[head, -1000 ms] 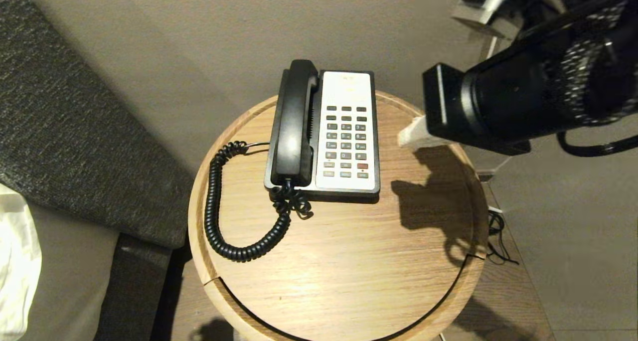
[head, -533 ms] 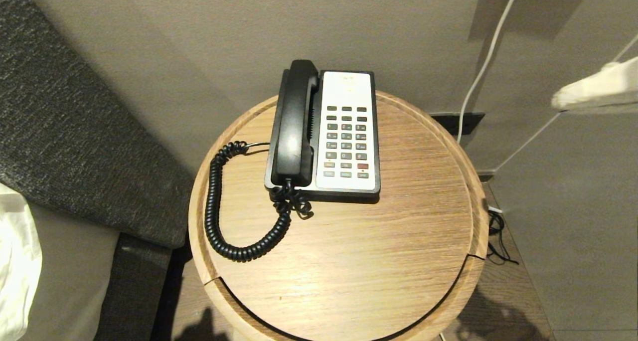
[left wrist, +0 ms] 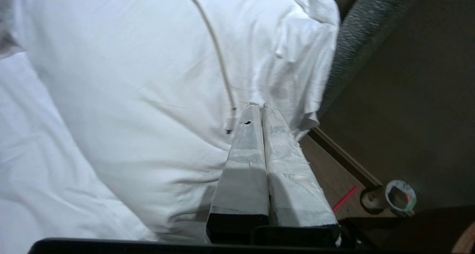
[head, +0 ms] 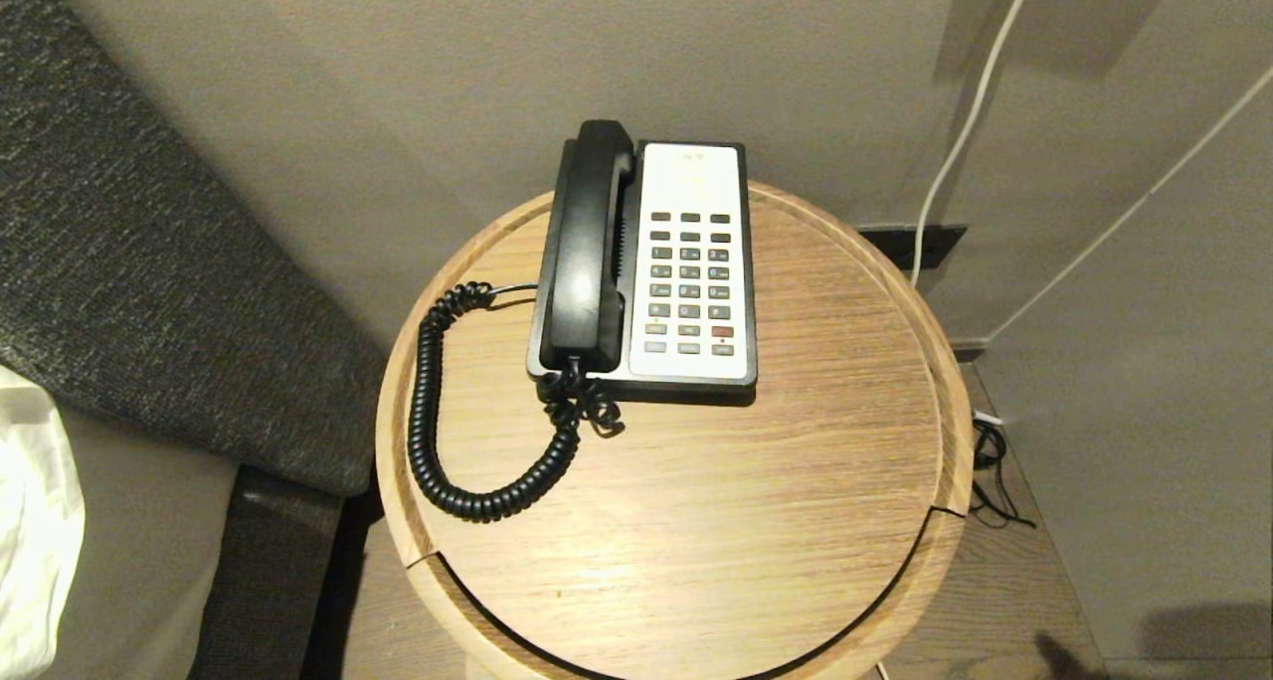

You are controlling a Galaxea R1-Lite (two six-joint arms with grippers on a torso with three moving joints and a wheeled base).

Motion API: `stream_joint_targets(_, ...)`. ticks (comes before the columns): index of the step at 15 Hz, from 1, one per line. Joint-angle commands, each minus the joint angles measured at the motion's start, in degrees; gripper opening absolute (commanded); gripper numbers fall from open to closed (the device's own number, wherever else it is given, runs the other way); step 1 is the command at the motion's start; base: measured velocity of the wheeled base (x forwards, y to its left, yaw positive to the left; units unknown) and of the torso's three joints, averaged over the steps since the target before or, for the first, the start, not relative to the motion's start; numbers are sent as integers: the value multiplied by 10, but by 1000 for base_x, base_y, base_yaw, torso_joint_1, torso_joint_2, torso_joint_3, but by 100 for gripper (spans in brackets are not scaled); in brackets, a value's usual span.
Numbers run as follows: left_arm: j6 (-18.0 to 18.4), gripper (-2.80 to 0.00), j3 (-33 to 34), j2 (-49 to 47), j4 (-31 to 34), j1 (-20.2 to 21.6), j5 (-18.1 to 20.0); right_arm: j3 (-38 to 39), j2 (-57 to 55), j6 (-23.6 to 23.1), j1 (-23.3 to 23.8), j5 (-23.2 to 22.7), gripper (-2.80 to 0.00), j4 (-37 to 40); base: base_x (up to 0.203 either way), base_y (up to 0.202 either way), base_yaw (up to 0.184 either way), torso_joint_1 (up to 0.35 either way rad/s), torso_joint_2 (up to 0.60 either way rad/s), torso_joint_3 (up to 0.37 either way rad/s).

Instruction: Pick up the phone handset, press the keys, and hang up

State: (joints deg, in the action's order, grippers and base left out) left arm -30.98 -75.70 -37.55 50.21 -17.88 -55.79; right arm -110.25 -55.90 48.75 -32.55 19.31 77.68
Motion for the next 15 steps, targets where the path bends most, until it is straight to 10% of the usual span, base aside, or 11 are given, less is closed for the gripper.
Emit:
stream_joint_targets(1,10,-280,34,84,2,47,1,0,106,2,78,-1,-280,31,0,0,0,0,0,0)
stream_joint_targets(7,67,-280,119,220,2,170,115,8,235,-16,187,-41,-280,98,0,0,0,0,0,0)
stream_joint_targets(15,99,-280,197,311,3,180,194,129,395,-39,270,-83,-280,100,0,0,0,0,0,0)
